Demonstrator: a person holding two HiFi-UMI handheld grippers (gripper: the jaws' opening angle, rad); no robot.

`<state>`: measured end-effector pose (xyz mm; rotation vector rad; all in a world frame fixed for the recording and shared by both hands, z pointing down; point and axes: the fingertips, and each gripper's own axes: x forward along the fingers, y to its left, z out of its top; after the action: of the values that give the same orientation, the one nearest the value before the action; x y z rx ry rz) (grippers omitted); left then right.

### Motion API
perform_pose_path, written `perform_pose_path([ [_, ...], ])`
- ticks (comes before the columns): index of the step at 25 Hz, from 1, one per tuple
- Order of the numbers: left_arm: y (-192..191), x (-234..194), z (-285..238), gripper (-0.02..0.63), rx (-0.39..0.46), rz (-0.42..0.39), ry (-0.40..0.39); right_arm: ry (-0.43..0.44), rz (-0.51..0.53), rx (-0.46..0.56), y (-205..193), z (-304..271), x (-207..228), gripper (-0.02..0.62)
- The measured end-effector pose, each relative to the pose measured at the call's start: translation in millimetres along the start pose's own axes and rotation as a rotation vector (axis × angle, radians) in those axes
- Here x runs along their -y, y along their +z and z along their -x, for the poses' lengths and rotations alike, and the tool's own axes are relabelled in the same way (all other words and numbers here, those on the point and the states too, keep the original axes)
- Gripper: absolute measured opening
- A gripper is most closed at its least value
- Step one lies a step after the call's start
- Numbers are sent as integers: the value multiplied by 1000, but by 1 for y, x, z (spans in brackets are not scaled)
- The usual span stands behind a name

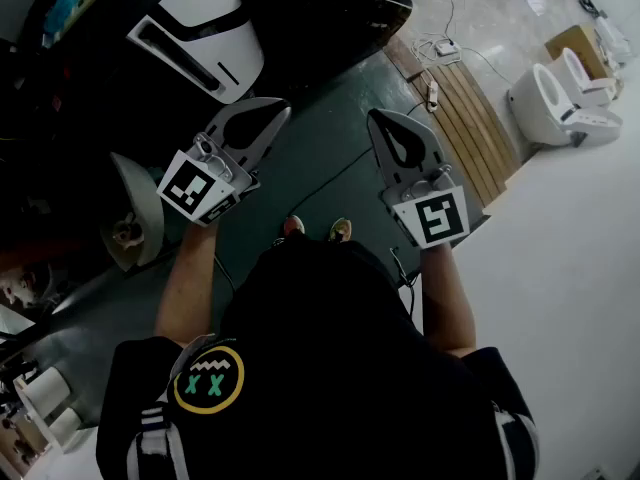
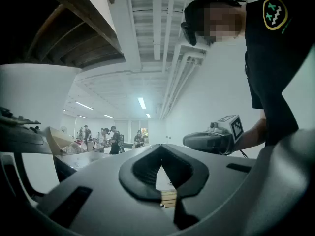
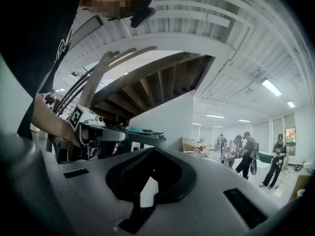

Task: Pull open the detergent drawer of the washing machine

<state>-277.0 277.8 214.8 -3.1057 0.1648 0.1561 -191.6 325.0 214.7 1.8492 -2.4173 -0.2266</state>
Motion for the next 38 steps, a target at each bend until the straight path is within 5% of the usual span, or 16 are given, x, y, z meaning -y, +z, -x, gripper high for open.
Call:
perform_pose_path([
  [23, -21, -1, 2, 23, -17, -31, -12, 6, -12, -25, -13, 4, -3, 56],
  [25, -21, 2, 1, 31, -14, -32, -24, 14, -2, -47, -18, 6, -2, 96],
  [32, -24, 10, -4, 288, -43, -32, -61, 50, -15, -60, -20, 9, -6, 295],
  [38, -23, 5, -7, 447, -52, -75, -38, 75, -50, -56, -21, 4, -5, 562],
])
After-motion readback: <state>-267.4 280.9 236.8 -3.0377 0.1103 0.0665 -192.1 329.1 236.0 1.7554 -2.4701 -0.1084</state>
